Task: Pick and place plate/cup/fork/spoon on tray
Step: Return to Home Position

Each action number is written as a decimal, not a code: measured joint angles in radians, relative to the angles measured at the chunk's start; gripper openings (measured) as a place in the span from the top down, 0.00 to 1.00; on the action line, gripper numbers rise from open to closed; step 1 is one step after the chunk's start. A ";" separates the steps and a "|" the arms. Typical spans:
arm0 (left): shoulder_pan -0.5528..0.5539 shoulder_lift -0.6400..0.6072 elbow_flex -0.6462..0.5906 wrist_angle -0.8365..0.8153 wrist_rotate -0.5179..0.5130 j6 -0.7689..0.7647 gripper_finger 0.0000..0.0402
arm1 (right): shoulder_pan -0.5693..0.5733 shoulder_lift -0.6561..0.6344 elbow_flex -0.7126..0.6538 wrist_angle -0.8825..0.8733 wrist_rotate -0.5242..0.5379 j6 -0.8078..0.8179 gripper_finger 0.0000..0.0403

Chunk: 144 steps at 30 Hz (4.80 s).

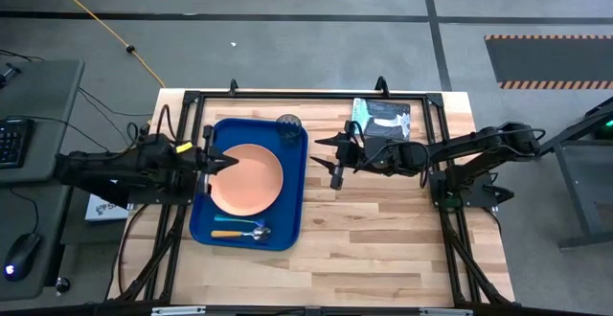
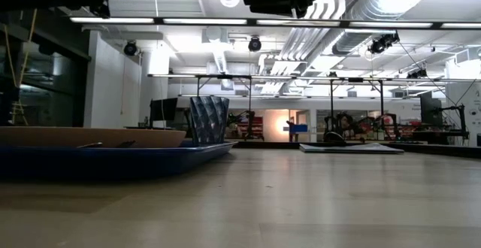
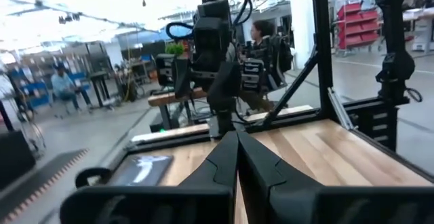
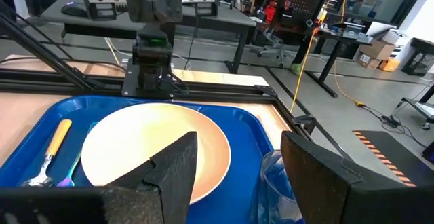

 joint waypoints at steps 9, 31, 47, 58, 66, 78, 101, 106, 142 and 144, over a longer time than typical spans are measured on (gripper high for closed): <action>0.000 0.000 0.000 0.021 0.000 0.053 1.00 | 0.000 0.000 0.000 0.006 0.000 0.000 0.49; 0.000 0.000 0.000 0.017 0.000 0.080 1.00 | 0.000 -0.037 0.000 -0.063 0.081 -0.004 0.49; 0.000 0.000 0.001 0.018 0.000 0.081 1.00 | 0.000 -0.147 -0.001 -0.316 0.082 0.060 0.49; 0.000 0.000 0.001 0.023 -0.001 0.081 1.00 | -0.099 -0.460 -0.356 -0.023 0.133 0.115 0.49; 0.000 0.000 0.001 0.044 0.000 0.081 1.00 | -0.171 -0.834 -0.603 0.036 0.105 0.226 0.49; 0.000 0.000 0.001 0.043 -0.001 0.081 1.00 | -0.172 -0.975 -0.652 0.032 0.025 0.229 0.49; 0.000 0.000 0.001 0.042 -0.001 0.081 1.00 | -0.172 -0.968 -0.652 0.026 0.023 0.202 0.49; 0.000 0.000 0.001 0.020 -0.001 0.062 1.00 | -0.171 -0.972 -0.652 -0.018 0.023 0.216 0.49; 0.000 0.000 0.001 -0.016 -0.001 0.053 1.00 | -0.172 -1.334 -0.876 -0.300 -0.109 0.252 0.99; 0.000 0.000 0.001 -0.018 0.000 0.052 1.00 | -0.172 -1.322 -0.876 -0.300 -0.107 0.246 0.99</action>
